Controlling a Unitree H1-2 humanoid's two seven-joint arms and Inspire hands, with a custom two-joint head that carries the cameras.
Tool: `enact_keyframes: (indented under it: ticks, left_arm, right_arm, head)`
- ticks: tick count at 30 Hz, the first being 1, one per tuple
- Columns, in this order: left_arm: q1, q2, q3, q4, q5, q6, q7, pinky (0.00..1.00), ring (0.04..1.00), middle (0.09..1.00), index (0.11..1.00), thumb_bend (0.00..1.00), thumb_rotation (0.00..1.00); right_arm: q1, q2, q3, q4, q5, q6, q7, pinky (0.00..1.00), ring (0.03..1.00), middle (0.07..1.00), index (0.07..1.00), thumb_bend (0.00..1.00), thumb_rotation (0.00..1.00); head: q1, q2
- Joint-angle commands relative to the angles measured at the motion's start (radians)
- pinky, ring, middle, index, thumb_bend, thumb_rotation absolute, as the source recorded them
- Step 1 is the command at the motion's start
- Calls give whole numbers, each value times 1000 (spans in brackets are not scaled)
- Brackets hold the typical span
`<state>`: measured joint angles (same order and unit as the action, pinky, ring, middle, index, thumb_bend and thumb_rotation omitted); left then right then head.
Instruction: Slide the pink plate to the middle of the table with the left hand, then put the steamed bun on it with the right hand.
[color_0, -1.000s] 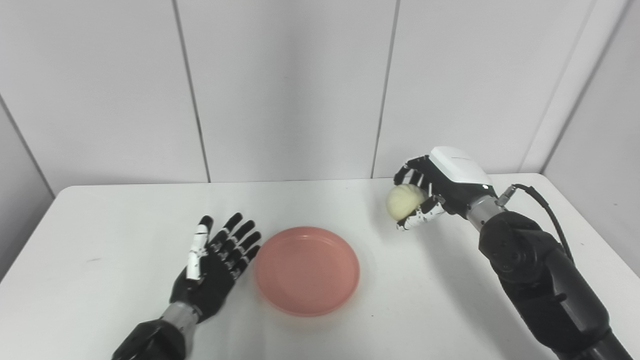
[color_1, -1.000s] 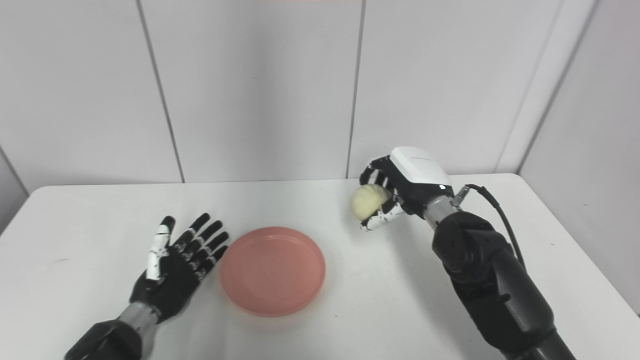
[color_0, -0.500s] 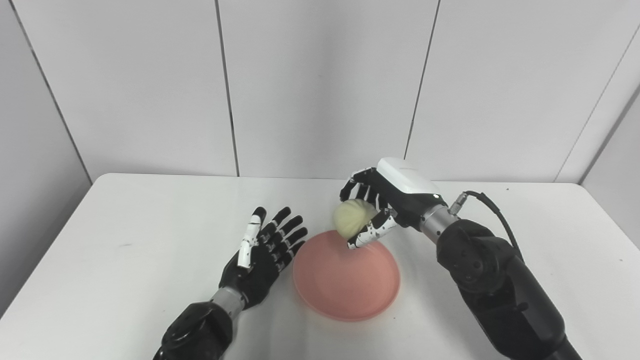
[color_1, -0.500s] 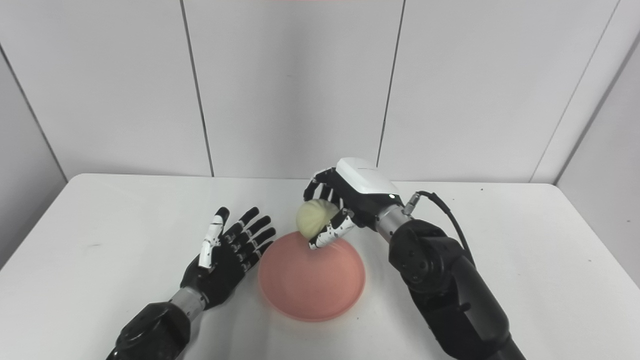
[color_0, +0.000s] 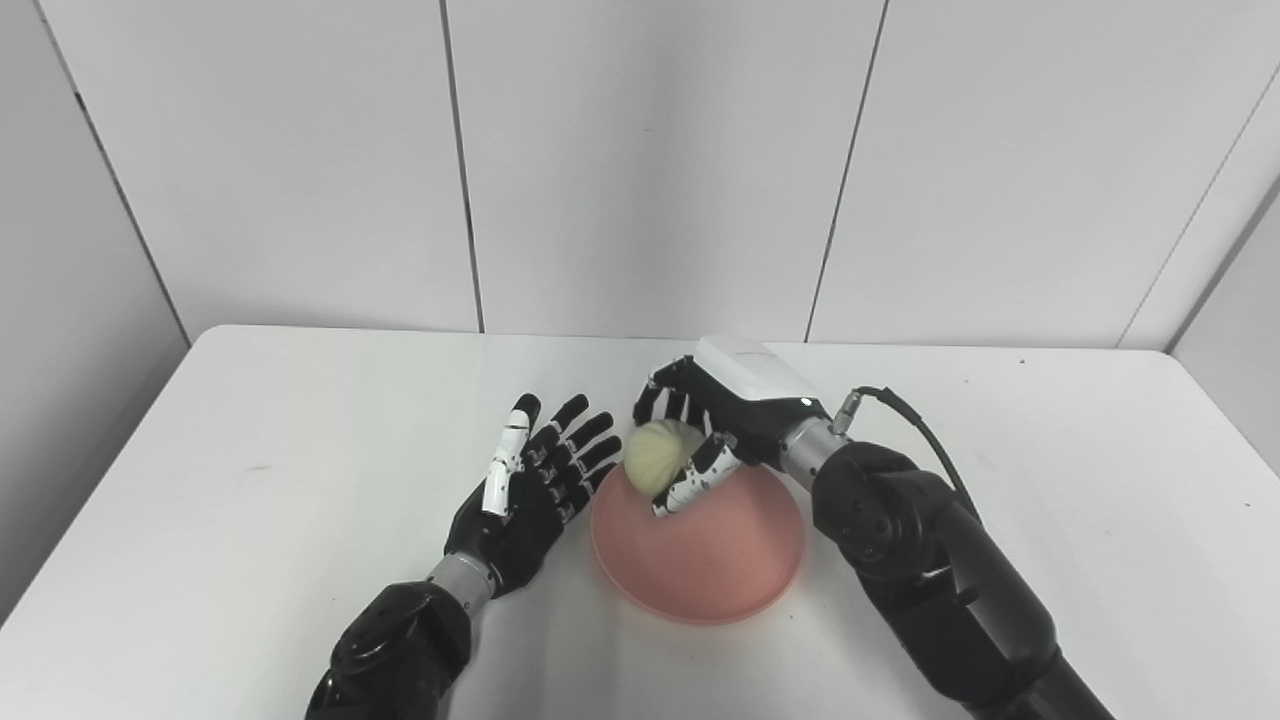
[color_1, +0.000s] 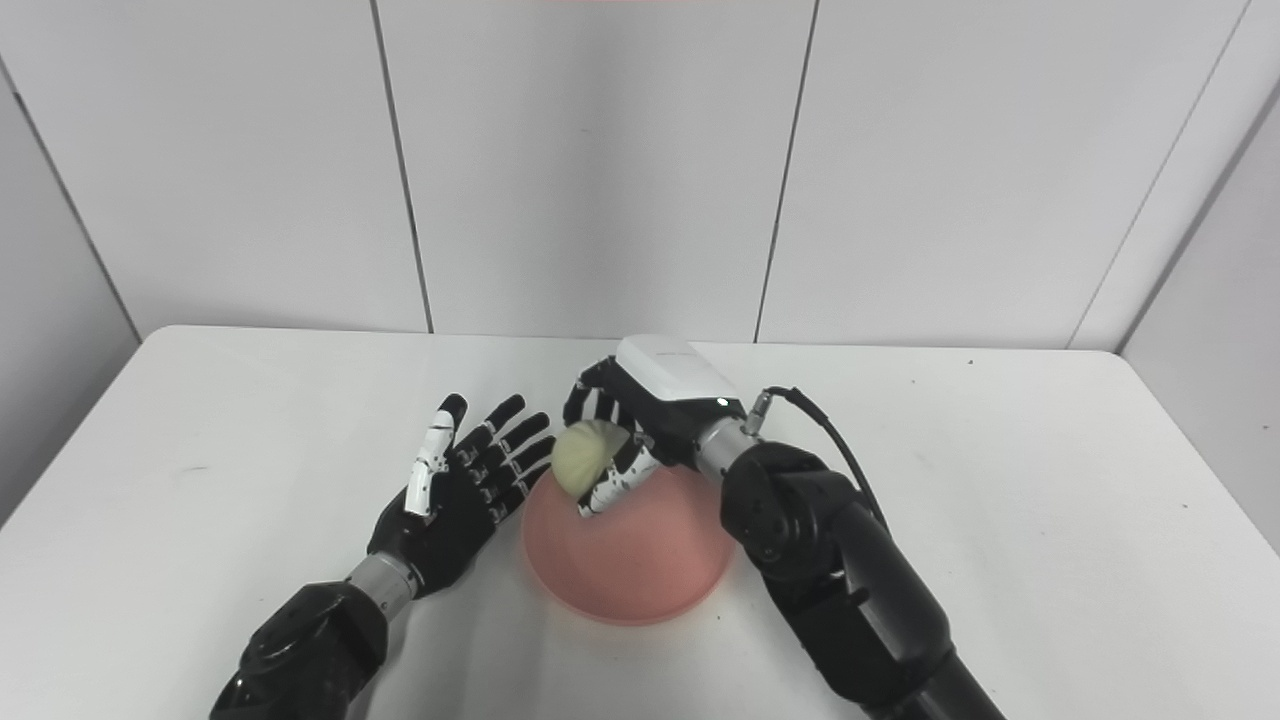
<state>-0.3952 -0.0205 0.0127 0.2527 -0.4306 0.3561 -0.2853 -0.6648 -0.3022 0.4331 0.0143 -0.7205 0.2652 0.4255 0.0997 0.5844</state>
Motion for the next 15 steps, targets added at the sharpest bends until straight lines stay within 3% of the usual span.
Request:
enact_keyframes:
  ticks: [1, 4, 7, 12, 15]
  left_arm:
    - [45, 8, -4, 35, 32, 69, 38, 933, 922, 933, 954, 552, 1000]
    - [46, 11, -3, 33, 32, 71, 38, 939, 925, 933, 953, 554, 1000]
    - [44, 14, -3, 32, 29, 72, 34, 947, 930, 937, 955, 556, 1000]
    - [48, 18, -5, 25, 28, 72, 28, 953, 936, 943, 960, 556, 1000]
    - [49, 20, -6, 22, 25, 73, 25, 960, 940, 947, 964, 557, 1000]
  right_arm:
    - [-32, 3, -4, -7, -12, -44, -33, 295, 374, 432, 537, 519, 0]
    - [-32, 2, 12, 12, -27, -34, -18, 277, 354, 414, 535, 518, 0]
    - [-33, -1, 29, 30, -51, -20, -12, 253, 331, 467, 495, 526, 0]
    - [-35, -8, 48, 29, -94, 16, 31, 263, 345, 479, 488, 528, 0]
    - [-36, -9, 50, 36, -110, 21, 49, 286, 370, 412, 527, 519, 0]
  head:
    - [-3, 1]
    - [-5, 1]
    - [-7, 4]
    - [-8, 8]
    - [-9, 11]
